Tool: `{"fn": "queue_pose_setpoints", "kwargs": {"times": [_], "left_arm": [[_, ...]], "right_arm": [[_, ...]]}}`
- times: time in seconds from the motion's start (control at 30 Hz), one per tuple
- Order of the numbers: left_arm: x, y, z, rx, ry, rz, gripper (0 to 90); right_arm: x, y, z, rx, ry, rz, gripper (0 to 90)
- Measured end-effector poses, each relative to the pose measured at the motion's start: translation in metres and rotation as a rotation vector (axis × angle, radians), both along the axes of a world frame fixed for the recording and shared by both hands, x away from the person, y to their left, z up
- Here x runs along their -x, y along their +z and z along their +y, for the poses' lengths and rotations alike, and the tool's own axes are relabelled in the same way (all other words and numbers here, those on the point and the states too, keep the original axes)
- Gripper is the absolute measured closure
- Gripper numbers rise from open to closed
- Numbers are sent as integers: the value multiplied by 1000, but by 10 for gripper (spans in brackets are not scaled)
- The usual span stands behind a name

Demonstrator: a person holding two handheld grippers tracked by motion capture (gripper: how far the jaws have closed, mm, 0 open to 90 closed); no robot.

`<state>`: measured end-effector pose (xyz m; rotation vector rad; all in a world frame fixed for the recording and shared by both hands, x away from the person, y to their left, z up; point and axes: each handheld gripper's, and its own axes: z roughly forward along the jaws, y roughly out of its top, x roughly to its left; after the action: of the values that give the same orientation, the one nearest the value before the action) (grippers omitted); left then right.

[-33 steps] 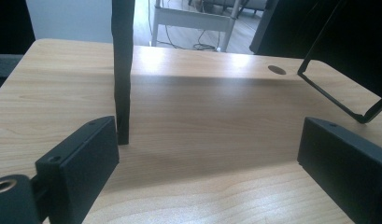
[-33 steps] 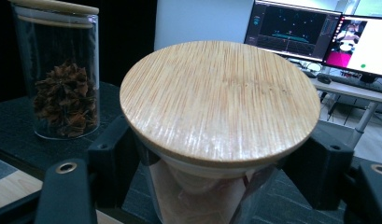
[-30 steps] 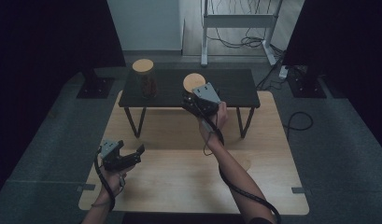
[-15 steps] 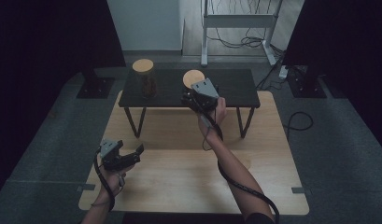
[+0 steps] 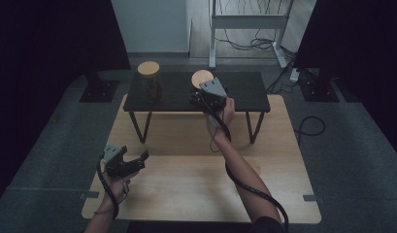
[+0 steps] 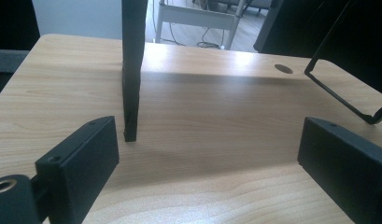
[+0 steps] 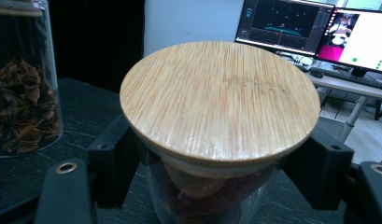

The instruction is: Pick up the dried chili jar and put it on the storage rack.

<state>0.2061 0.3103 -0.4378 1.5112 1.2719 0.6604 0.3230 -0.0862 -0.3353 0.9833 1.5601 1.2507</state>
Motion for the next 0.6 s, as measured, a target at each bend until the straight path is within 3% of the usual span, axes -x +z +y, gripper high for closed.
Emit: {"fn": "queue_pose_setpoints", "kwargs": {"times": [0.6], "left_arm": [[-2,-2,1,0,5,10,49]], "right_arm": [[-15,-5,2,-2,-2,36,256]]}}
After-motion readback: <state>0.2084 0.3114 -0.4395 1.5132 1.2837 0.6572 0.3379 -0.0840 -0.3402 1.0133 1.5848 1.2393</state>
